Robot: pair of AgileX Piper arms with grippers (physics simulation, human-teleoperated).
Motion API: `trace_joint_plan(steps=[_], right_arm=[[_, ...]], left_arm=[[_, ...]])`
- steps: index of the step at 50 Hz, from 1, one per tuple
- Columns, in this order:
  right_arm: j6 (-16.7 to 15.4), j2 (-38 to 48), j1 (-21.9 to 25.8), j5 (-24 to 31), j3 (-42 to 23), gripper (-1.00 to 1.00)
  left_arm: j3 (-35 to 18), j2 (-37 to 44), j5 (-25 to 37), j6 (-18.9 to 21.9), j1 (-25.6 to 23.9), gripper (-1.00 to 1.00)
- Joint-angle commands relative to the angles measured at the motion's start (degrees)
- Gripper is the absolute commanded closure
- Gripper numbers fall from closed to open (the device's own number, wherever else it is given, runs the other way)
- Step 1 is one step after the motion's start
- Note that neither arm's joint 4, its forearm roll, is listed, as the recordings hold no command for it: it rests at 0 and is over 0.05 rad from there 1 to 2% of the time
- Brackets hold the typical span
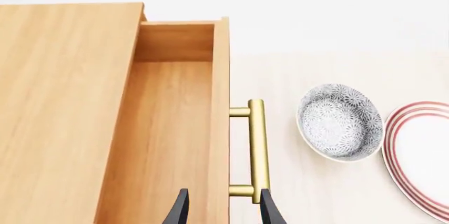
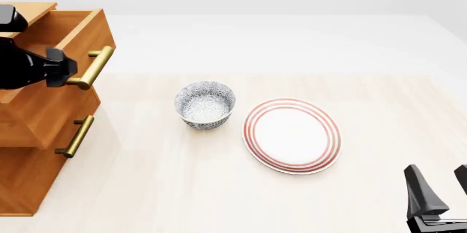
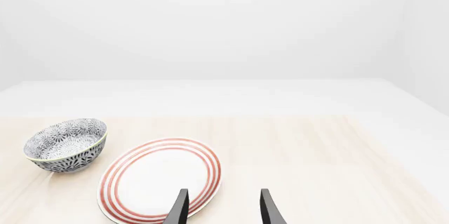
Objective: Open the top drawer of the cabinet.
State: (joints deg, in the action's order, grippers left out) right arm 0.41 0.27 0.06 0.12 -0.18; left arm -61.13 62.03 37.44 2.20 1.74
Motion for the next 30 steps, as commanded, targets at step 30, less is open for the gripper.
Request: trace_joint_plan(steps=[30], right_arm=[[0.0, 0.1, 0.0, 0.0, 0.0, -1.00]], left_arm=[[-1.3, 1.6, 0.6, -4.5, -10.0, -1.00]])
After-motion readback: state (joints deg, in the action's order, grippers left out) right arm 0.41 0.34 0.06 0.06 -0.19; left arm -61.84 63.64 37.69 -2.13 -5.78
